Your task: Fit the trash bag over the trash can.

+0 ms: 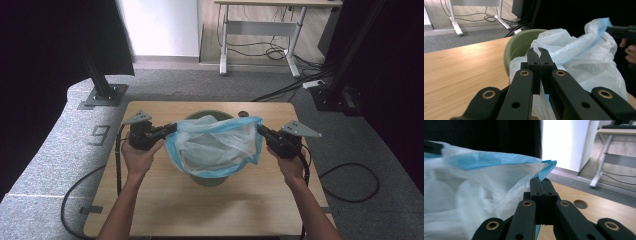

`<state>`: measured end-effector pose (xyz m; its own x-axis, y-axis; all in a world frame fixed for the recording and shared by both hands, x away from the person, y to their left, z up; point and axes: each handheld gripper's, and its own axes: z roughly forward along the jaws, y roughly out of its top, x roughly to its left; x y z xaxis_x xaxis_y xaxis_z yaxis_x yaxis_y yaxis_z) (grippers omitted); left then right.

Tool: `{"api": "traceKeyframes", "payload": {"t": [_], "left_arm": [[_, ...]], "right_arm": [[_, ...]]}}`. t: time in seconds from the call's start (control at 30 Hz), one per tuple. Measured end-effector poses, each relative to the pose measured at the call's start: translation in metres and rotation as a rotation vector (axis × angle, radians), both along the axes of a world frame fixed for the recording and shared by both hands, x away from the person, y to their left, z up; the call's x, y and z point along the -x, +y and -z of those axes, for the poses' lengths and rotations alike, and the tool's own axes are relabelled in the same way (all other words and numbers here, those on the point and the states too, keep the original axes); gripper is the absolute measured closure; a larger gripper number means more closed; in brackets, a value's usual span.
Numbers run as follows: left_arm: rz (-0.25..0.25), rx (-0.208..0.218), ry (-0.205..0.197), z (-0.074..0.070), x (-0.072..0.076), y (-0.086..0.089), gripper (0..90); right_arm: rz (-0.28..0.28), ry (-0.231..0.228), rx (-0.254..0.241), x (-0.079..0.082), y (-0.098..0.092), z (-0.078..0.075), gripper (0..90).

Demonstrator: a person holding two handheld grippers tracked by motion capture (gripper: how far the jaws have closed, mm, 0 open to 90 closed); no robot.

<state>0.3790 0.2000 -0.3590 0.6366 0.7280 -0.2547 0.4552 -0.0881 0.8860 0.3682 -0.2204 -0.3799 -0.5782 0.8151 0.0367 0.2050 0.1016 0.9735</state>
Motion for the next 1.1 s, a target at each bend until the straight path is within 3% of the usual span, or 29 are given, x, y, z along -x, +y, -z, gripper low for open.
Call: {"api": "traceKeyframes", "payload": {"t": [0.23, 0.47, 0.77, 1.1], "left_arm": [[-0.024, 0.031, 0.042, 0.010, -0.019, 0.006, 89.7], [-0.059, 0.060, 0.069, 0.022, -0.033, 0.013, 89.7], [-0.080, 0.076, 0.106, 0.039, -0.045, 0.018, 89.8], [-0.102, 0.063, 0.163, 0.056, -0.057, 0.016, 89.8]], "right_arm": [[0.054, 0.067, 0.043, -0.037, 0.009, 0.010, 88.2], [0.092, 0.101, 0.006, -0.065, 0.015, 0.024, 87.7], [0.078, 0.120, 0.017, -0.076, 0.026, 0.038, 87.9], [0.038, 0.181, 0.053, -0.085, 0.041, 0.059, 88.1]]}}
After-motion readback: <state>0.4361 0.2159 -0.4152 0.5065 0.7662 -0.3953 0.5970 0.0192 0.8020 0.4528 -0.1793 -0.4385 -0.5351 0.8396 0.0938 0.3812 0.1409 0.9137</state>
